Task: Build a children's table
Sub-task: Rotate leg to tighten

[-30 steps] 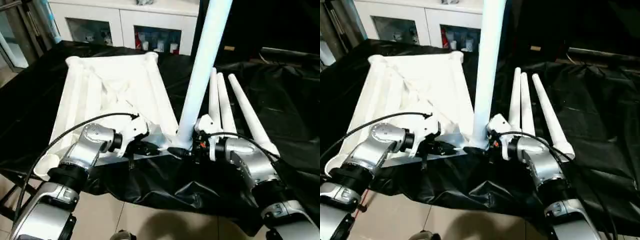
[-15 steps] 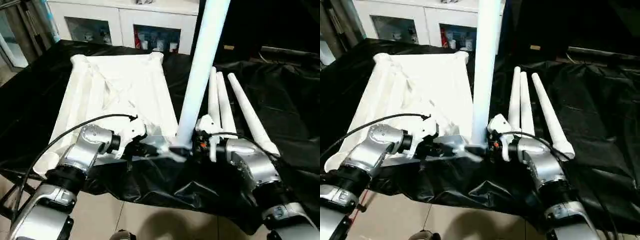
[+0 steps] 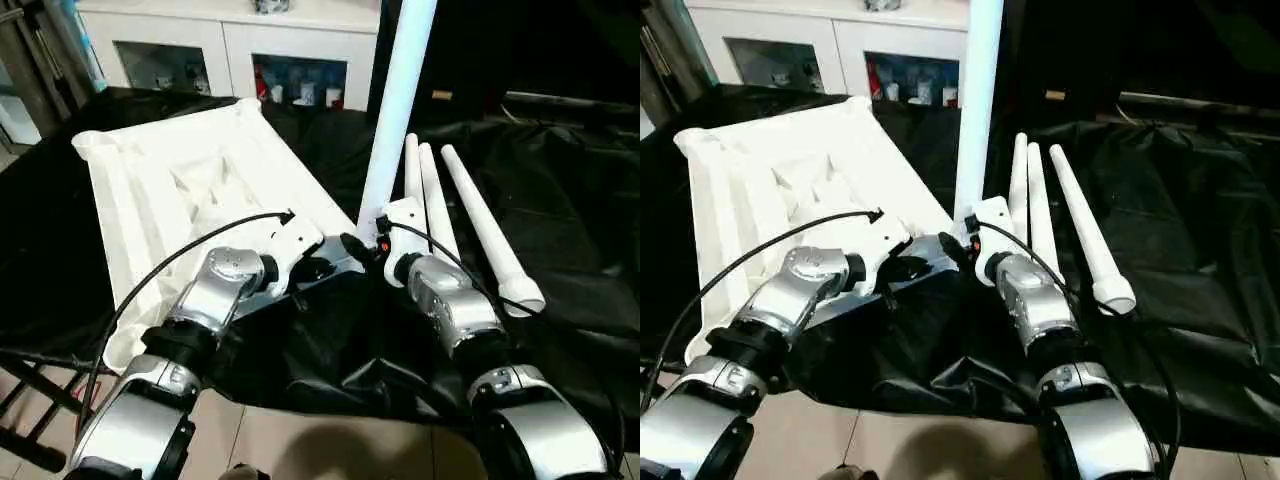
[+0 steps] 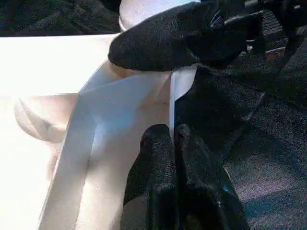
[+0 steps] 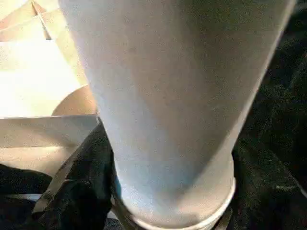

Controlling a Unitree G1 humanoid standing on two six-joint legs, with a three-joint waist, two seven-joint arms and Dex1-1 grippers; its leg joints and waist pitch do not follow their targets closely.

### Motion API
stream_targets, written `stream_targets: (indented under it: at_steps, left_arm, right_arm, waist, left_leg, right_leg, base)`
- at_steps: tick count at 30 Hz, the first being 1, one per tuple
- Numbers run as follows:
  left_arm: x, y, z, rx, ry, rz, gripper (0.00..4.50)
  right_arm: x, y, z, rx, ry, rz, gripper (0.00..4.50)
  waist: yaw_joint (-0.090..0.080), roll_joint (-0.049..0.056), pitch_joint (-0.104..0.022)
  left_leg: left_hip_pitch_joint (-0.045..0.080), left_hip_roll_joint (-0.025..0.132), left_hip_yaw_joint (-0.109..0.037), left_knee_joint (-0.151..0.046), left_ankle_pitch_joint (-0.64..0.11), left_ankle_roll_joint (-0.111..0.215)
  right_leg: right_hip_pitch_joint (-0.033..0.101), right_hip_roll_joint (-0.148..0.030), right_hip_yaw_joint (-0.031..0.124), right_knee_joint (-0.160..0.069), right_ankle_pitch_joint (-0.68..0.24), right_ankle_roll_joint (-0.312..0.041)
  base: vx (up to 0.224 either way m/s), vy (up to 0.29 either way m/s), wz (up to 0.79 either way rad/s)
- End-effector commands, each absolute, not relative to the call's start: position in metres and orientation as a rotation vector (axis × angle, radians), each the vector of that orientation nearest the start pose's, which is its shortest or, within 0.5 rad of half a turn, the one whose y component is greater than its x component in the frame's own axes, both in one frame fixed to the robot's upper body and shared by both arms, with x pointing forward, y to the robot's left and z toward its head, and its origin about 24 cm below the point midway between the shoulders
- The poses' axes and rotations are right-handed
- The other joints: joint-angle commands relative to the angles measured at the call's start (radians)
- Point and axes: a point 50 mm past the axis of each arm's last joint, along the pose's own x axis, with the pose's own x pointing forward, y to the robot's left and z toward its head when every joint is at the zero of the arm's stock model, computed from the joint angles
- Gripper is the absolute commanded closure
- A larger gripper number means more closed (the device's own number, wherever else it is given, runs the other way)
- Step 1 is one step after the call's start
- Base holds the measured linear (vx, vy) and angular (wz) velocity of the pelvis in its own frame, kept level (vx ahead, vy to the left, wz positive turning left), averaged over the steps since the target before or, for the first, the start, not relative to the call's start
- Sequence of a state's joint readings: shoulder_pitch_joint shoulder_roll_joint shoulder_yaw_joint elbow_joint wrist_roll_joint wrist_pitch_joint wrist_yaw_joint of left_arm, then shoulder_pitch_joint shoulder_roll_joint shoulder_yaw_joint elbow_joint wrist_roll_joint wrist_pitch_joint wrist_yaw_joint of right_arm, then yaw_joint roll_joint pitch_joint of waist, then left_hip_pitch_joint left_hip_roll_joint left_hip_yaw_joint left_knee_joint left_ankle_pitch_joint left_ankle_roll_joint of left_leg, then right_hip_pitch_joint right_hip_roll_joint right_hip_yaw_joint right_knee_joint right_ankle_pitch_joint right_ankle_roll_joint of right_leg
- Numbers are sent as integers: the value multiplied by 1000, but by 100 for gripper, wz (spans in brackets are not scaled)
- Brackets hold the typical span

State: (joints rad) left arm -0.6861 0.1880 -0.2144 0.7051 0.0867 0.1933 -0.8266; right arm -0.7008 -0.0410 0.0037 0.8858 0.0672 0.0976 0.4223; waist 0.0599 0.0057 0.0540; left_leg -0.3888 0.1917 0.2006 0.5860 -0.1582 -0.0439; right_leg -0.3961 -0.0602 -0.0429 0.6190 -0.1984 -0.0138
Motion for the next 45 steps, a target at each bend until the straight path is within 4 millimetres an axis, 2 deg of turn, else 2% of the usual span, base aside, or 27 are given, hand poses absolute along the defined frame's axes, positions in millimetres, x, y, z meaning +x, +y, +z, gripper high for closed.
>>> stream_targets:
  at_steps: [1,4,6,7,10,13,16,17,19,24,29,35,39,42,45]
  left_arm:
    - [349,65,78,311,253,-1051,450]
    - [345,71,76,323,259,-1099,450]
    - [342,75,75,328,264,-1134,450]
    - [341,78,75,331,269,-1147,450]
    - [338,86,74,342,282,-1198,450]
    - [336,97,73,353,301,-1247,450]
    - [334,104,72,359,313,-1276,450]
    - [331,109,72,361,325,-1306,450]
    - [328,114,71,356,335,-1343,450]
    - [323,127,71,371,362,-1400,450]
    - [322,132,72,372,373,-1415,450]
    - [321,132,72,365,372,-1415,450]
    - [323,128,72,346,355,-1388,450]
    - [329,120,72,330,338,-1309,450]
    - [336,113,71,336,327,-1218,450]
  right_arm:
    - [341,-52,26,54,380,752,105]
    - [341,-58,28,13,356,803,61]
    - [338,-62,30,1,338,867,61]
    - [336,-65,31,-10,330,901,61]
    - [331,-74,34,-28,311,997,61]
    - [322,-87,37,-42,304,1105,61]
    - [318,-96,38,-61,306,1155,61]
    - [315,-102,39,-74,309,1181,61]
    - [313,-107,40,-82,312,1200,61]
    - [309,-119,43,-104,322,1235,61]
    - [306,-121,43,-102,338,1259,61]
    - [303,-118,43,-65,354,1280,119]
    - [302,-114,41,-47,360,1270,139]
    - [308,-107,33,-14,381,1163,158]
    - [318,-99,25,-30,390,1016,168]
  waist:
    - [1,-2,-68]
    - [1,-2,-68]
    - [2,-2,-69]
    - [4,1,-70]
    - [6,0,-75]
    - [12,2,-74]
    - [17,1,-72]
    - [22,5,-71]
    - [26,3,-71]
    - [31,5,-71]
    - [32,3,-71]
    - [33,3,-72]
    - [34,1,-72]
    - [30,0,-71]
    - [20,-1,-66]
  left_leg:
    - [26,42,-23,-62,-217,24]
    - [26,42,-23,-62,-218,25]
    - [24,42,-24,-62,-206,33]
    - [23,43,-24,-61,-192,41]
    - [21,45,-22,-57,-153,66]
    - [21,46,-21,-56,-147,81]
    - [25,48,-19,-56,-178,74]
    - [26,49,-20,-57,-186,66]
    - [27,51,-20,-59,-196,56]
    - [27,50,-20,-60,-198,48]
    - [27,49,-21,-61,-203,36]
    - [26,50,-20,-59,-183,45]
    - [27,50,-21,-59,-186,43]
    - [27,49,-22,-60,-194,30]
    - [29,46,-24,-64,-240,4]
  right_leg:
    - [40,-83,43,-77,-133,-228]
    - [42,-83,43,-78,-141,-226]
    - [44,-83,42,-75,-118,-229]
    - [46,-82,41,-73,-89,-230]
    - [49,-80,39,-62,-6,-249]
    - [50,-78,36,-62,5,-256]
    - [44,-80,37,-66,-36,-259]
    - [43,-81,38,-68,-58,-256]
    - [42,-81,38,-68,-71,-256]
    - [40,-81,38,-67,-65,-252]
    - [41,-81,39,-67,-80,-248]
    - [40,-81,38,-64,-57,-253]
    - [40,-82,38,-65,-72,-250]
    - [38,-84,39,-67,-88,-248]
    - [37,-87,41,-78,-186,-229]
  base:
    - [0,0,0]
    - [0,0,0]
    - [0,0,0]
    - [0,0,0]
    - [0,0,0]
    - [0,0,0]
    - [0,0,0]
    - [0,0,0]
    - [0,0,0]
    - [0,0,0]
    - [0,0,0]
    - [0,0,0]
    - [0,0,0]
    - [0,0,0]
    - [0,0,0]
